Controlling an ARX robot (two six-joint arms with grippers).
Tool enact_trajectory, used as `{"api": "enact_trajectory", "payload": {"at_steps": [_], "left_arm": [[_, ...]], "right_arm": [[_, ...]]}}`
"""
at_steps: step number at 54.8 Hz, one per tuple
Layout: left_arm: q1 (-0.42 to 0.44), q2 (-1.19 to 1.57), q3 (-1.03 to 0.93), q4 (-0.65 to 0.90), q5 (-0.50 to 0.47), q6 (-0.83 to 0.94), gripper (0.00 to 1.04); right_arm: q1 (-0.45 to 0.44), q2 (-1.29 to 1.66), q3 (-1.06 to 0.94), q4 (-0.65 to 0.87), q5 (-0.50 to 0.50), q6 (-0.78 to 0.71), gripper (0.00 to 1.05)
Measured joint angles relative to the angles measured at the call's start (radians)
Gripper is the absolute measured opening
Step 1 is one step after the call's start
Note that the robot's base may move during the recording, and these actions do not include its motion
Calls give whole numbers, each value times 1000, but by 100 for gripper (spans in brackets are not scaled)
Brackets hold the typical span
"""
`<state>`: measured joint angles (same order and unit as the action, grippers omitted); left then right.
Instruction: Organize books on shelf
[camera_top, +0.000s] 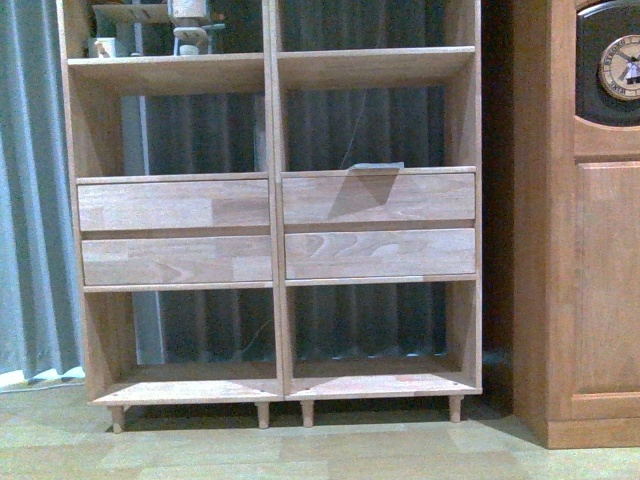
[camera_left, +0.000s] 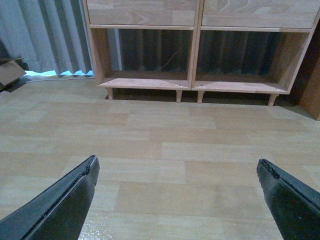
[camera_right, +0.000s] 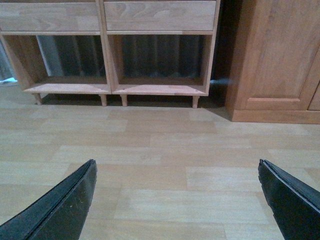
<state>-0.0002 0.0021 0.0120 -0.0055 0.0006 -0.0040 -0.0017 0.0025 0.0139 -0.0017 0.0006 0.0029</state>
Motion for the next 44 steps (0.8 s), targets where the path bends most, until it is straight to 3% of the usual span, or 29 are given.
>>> {"api": "enact_trajectory", "payload": {"at_steps": [44], "left_arm": [[0, 0, 0, 0, 0, 0, 97]], "right_arm": [[0, 0, 0, 0, -1, 0, 98]]}}
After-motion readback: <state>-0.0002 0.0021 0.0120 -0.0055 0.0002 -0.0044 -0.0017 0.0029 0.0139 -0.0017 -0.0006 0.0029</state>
